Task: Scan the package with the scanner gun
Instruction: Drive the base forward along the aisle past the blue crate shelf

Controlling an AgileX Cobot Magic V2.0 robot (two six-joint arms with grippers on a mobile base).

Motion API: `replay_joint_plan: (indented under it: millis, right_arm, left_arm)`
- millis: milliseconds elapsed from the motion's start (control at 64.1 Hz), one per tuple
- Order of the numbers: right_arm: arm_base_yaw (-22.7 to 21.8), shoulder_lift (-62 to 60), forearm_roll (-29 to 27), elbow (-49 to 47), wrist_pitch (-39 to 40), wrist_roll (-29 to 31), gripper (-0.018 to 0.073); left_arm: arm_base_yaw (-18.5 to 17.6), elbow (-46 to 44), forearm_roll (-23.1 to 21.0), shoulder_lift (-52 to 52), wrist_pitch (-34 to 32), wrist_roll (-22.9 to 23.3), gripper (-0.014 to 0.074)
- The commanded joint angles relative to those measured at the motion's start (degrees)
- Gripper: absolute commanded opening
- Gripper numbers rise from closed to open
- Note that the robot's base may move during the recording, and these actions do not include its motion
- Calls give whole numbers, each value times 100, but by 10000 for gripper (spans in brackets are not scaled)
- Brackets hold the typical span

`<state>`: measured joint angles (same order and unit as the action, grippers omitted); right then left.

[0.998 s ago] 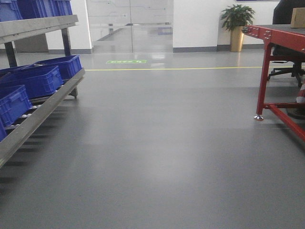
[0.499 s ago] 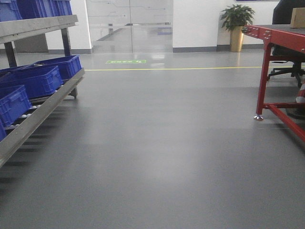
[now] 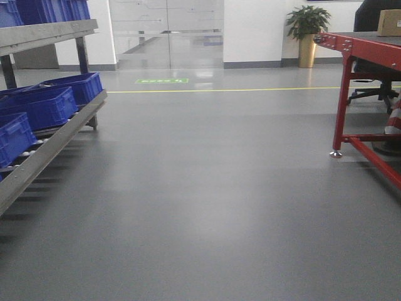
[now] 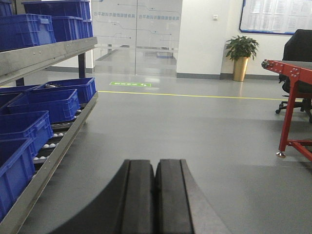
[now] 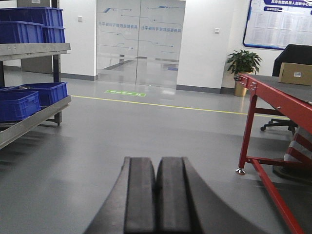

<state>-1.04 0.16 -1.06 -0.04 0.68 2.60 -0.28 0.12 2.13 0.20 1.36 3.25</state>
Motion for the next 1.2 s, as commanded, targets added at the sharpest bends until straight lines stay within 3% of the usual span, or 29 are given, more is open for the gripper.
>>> replay_joint_plan:
  millis: [0, 1185]
  right_arm:
    - [5, -16, 29, 4, 102, 9, -169]
    - [5, -16, 29, 4, 102, 9, -169]
  left_arm:
    - [-28, -12, -1, -20, -97, 25, -111]
    - [-28, -12, -1, -20, -97, 25, -111]
